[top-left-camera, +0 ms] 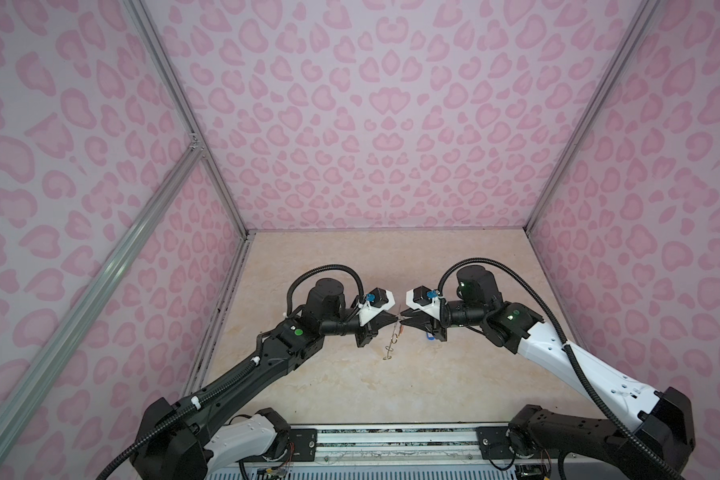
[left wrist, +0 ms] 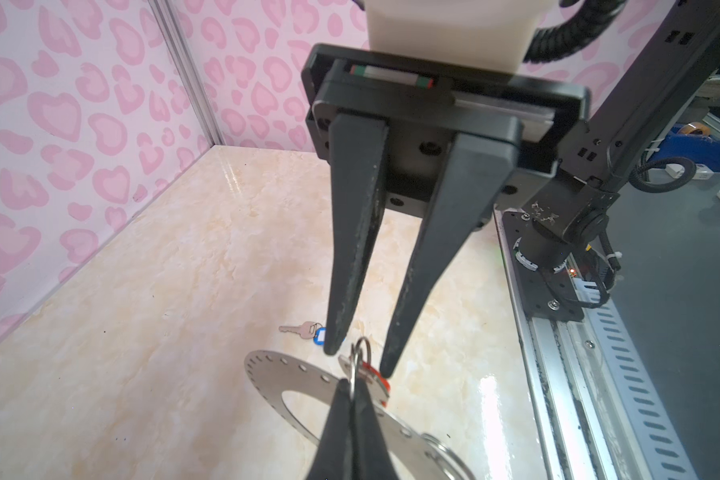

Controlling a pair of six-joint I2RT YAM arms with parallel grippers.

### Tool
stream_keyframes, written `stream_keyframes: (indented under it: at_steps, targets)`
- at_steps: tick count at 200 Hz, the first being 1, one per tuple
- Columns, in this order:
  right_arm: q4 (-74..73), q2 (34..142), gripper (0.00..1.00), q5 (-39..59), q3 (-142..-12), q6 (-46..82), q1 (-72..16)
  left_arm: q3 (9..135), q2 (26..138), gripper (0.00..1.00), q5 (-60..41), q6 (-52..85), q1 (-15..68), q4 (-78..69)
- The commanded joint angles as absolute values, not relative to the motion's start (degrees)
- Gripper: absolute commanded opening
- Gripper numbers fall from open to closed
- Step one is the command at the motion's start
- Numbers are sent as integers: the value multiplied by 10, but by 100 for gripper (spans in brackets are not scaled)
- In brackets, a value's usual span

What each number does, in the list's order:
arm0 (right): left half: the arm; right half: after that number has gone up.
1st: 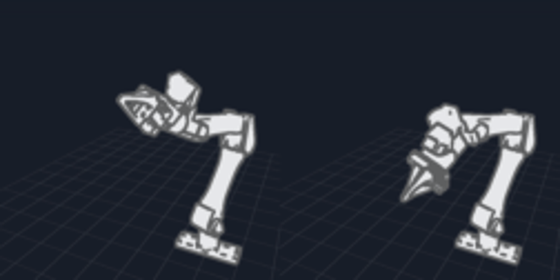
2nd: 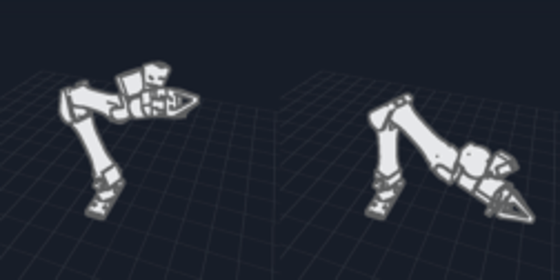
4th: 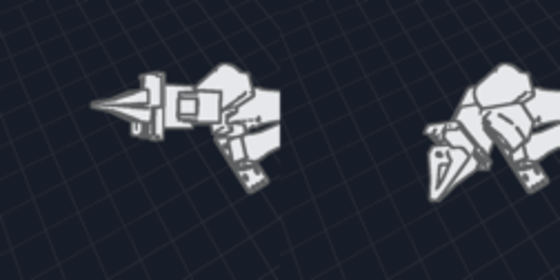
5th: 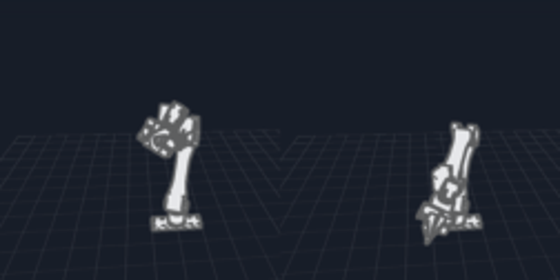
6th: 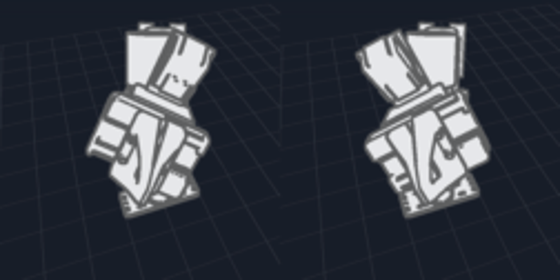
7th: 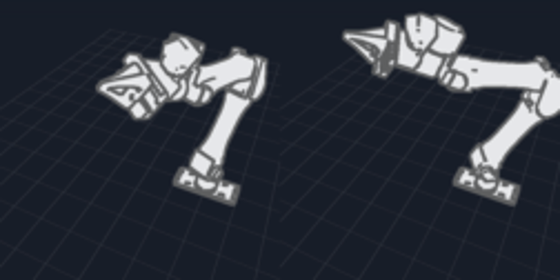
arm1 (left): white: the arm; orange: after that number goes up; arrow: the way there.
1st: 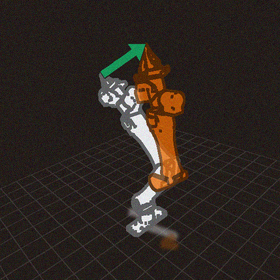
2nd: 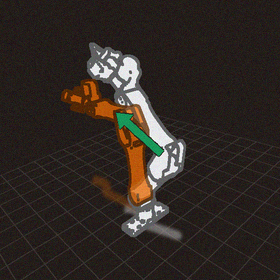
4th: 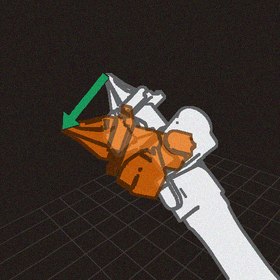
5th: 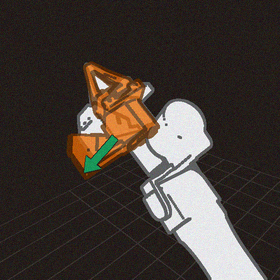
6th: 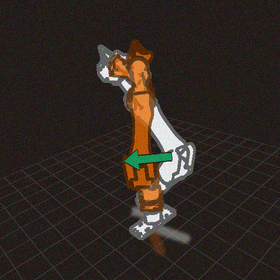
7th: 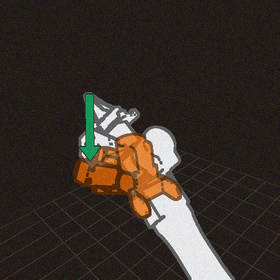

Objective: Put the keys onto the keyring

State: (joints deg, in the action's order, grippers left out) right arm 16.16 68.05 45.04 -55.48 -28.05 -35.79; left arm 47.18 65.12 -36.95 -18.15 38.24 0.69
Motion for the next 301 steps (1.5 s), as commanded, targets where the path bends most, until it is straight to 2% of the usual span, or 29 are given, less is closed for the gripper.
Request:
stream_keyframes:
  at_steps: [1, 70, 82, 90, 103, 123, 246, 301]
  targets:
    - [158, 685, 18, 457, -552, -282, -359, 483, 653, 3, -380, -187, 381, -16]
    - [154, 688, 1, 460, -554, -279, -359, 486, 656, 3, -380, -196, 381, -5]
    - [157, 687, 0, 458, -554, -281, -359, 488, 656, 4, -375, -204, 381, 2]
    - [162, 687, 0, 457, -555, -283, -359, 491, 657, 9, -373, -211, 381, 8]
    - [177, 689, 0, 454, -558, -292, -359, 502, 661, 26, -358, -225, 381, 27]
    - [211, 695, 0, 442, -571, -303, -358, 528, 666, 34, -321, -255, 381, 69]
    - [292, 725, 0, 429, -626, -328, -359, 594, 688, 28, -284, -365, 416, 171]
    - [293, 719, 0, 432, -628, -327, -359, 606, 702, 19, -265, -370, 424, 183]
